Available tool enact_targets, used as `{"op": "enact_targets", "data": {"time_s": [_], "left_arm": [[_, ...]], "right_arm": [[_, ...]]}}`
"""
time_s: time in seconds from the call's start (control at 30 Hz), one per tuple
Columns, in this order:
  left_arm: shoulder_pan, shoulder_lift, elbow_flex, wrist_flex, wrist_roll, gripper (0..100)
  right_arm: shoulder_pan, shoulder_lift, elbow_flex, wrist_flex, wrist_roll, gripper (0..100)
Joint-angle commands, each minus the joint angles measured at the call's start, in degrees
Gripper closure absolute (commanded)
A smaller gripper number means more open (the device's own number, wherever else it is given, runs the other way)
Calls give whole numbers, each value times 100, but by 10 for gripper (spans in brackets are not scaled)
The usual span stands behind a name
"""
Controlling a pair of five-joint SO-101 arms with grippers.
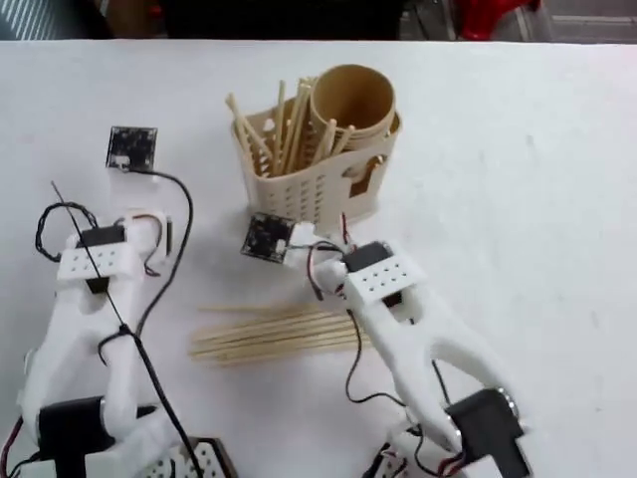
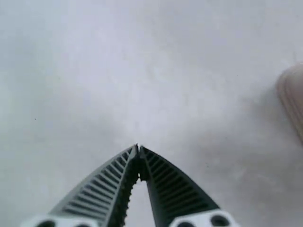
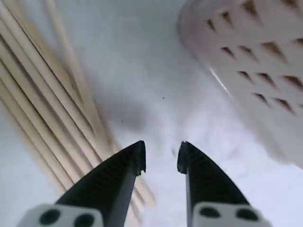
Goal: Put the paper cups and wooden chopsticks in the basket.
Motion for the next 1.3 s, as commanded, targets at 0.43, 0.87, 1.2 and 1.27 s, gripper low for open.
{"op": "enact_targets", "data": {"time_s": [0.43,0.87,1.2,1.27], "left_arm": [[48,-13,-18,-97,9,976],[66,-13,-9,-97,9,976],[75,-4,-9,-105,9,976],[75,-4,-9,-105,9,976]], "right_arm": [[-189,479,97,-13,62,952],[-734,725,62,75,26,908],[-708,163,88,163,-255,981],[-725,-163,88,488,-237,981]]}}
